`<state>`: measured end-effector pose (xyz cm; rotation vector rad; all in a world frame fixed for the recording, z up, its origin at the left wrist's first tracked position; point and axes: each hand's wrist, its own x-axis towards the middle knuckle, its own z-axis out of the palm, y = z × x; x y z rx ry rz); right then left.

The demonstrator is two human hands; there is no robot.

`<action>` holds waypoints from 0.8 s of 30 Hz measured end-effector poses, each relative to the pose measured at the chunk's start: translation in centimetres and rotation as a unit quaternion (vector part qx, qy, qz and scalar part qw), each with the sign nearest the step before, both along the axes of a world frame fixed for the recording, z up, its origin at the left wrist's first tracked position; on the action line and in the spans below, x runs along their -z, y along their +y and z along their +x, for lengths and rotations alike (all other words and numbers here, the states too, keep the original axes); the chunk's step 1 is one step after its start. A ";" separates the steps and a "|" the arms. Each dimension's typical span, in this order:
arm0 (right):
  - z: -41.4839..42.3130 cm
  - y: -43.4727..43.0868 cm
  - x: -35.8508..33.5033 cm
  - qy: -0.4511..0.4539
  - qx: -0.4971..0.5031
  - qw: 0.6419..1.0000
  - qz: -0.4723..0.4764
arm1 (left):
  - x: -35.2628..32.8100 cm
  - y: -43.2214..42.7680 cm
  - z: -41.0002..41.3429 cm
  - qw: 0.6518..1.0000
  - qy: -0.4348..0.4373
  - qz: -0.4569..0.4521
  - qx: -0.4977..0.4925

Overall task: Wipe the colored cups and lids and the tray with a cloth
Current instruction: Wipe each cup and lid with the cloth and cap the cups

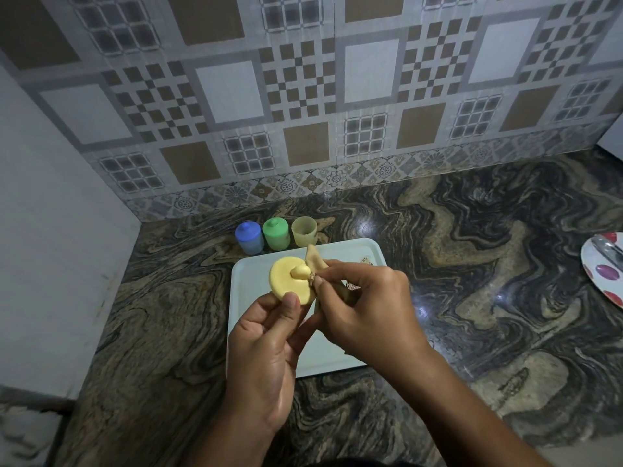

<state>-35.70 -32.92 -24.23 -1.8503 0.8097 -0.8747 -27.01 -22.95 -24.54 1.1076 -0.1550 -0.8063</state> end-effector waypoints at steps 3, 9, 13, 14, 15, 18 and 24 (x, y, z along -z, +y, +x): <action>-0.2 0.2 -0.3 -0.004 -0.011 1.000 -0.009 | -0.2 0.0 0.1 1.000 -0.015 0.003 0.006; 0.0 -1.1 -1.1 -0.033 0.015 0.998 0.060 | -0.3 -0.1 0.8 1.000 0.021 -0.009 0.012; -0.5 -0.3 -0.9 -0.073 -0.053 0.983 0.157 | -0.6 -0.3 0.8 0.999 0.038 -0.003 0.018; -0.5 -0.1 -0.6 -0.069 -0.054 0.985 0.147 | -0.7 -0.3 0.7 0.999 0.029 -0.004 0.017; -0.5 0.0 -0.3 -0.068 -0.054 0.987 0.137 | -0.7 -0.3 0.5 1.000 0.006 -0.006 0.020; -0.7 0.2 -0.3 -0.079 -0.049 0.991 0.099 | -0.7 0.0 0.2 0.997 -0.060 -0.011 0.040; -0.7 0.0 -1.2 -0.097 -0.024 0.990 0.102 | -0.6 0.2 0.6 0.999 -0.033 -0.003 0.032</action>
